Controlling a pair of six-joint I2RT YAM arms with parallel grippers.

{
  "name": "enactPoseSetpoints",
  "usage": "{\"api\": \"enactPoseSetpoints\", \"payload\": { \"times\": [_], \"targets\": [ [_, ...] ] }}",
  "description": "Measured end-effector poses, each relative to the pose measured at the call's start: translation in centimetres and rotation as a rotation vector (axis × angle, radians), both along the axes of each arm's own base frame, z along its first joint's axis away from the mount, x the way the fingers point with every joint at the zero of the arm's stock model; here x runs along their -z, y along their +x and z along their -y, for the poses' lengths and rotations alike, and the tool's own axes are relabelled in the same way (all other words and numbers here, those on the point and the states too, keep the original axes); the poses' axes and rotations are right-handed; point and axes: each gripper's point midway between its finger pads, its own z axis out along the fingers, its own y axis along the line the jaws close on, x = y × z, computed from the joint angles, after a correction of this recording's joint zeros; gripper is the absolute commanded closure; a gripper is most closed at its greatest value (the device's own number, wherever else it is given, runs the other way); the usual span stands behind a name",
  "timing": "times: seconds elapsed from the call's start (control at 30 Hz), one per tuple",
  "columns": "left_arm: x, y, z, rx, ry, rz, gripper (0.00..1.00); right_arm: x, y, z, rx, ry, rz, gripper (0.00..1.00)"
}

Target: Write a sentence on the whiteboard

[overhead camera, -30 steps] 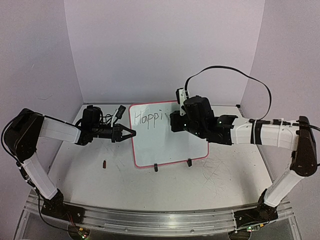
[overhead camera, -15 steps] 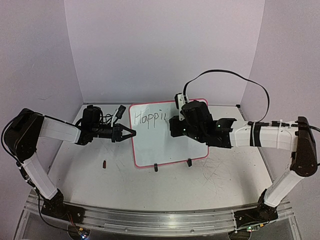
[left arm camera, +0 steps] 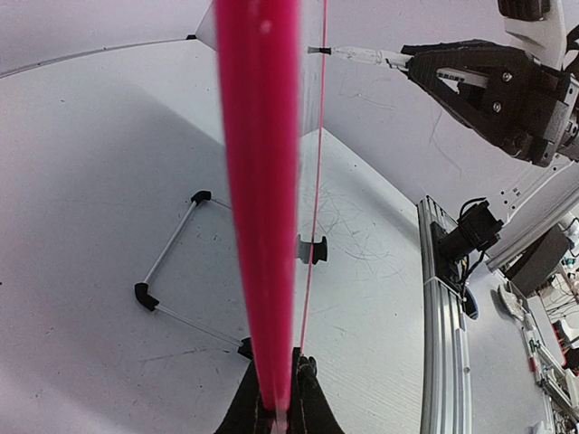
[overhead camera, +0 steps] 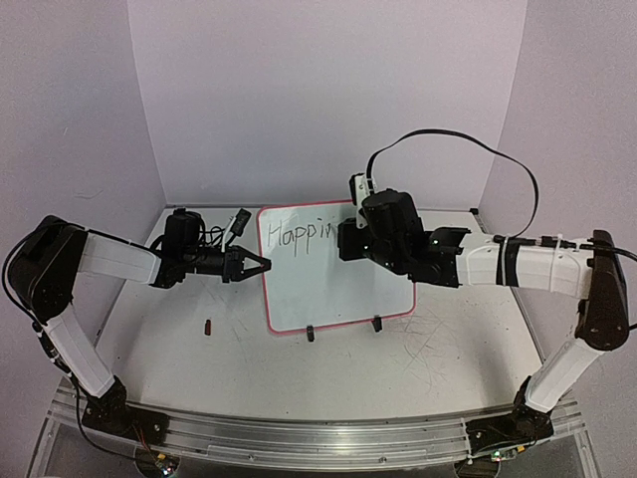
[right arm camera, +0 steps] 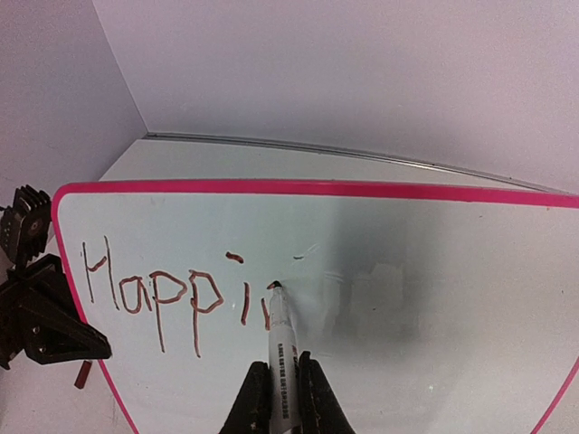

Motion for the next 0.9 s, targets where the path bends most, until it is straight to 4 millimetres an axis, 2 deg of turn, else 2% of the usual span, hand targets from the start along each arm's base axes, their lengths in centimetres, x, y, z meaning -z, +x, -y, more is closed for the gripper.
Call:
{"api": "enactPoseSetpoints", "payload": {
  "times": [0.53,0.9],
  "targets": [
    [0.0,0.0,0.0,0.0,0.0,0.0,1.0,-0.1,0.1,0.6,0.033,0.007,0.002,1.0],
    [0.0,0.0,0.0,-0.001,0.001,-0.001,1.0,1.3,-0.6,0.6,0.023,0.009,-0.034,1.0]
  ]
}}
